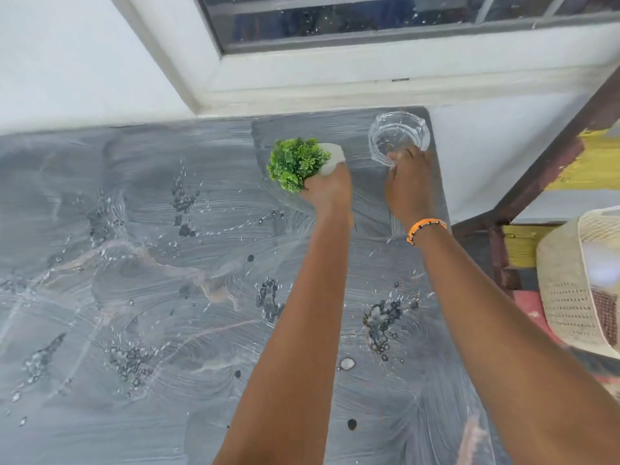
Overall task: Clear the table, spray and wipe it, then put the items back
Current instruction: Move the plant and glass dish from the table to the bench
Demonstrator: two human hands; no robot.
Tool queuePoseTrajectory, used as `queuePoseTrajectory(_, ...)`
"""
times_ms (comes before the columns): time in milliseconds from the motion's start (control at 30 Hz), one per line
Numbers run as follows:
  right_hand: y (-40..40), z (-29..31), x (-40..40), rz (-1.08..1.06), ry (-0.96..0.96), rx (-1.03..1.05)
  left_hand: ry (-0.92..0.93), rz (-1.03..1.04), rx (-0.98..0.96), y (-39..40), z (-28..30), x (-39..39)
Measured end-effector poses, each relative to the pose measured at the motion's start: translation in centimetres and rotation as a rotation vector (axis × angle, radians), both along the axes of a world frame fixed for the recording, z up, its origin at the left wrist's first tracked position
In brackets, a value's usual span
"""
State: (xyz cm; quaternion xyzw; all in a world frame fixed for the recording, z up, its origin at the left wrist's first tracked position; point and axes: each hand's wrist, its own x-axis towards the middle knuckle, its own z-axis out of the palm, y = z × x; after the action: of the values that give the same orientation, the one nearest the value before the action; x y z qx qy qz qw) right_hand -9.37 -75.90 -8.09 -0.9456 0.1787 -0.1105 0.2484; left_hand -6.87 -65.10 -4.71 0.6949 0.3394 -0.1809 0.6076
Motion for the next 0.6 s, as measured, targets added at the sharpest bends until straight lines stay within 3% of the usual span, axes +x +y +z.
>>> queuePoseTrajectory(133,0.0,-0.4,0.6,-0.033,-0.048,0.044,0.075,0.088,0.007,-0.5,0.6,2.2)
queuePoseTrajectory(267,-0.3,0.0,0.8,-0.035,-0.081,0.1,0.031,0.102,0.103,-0.4,0.2,2.8)
queuePoseTrajectory(467,-0.3,-0.2,1.4,-0.046,-0.052,0.085,-0.195,-0.12,0.275,0.4,-0.6,2.8)
queuePoseTrajectory(600,-0.9,0.7,1.5,-0.121,-0.111,0.261,-0.314,-0.202,0.364,0.5,-0.5,2.0)
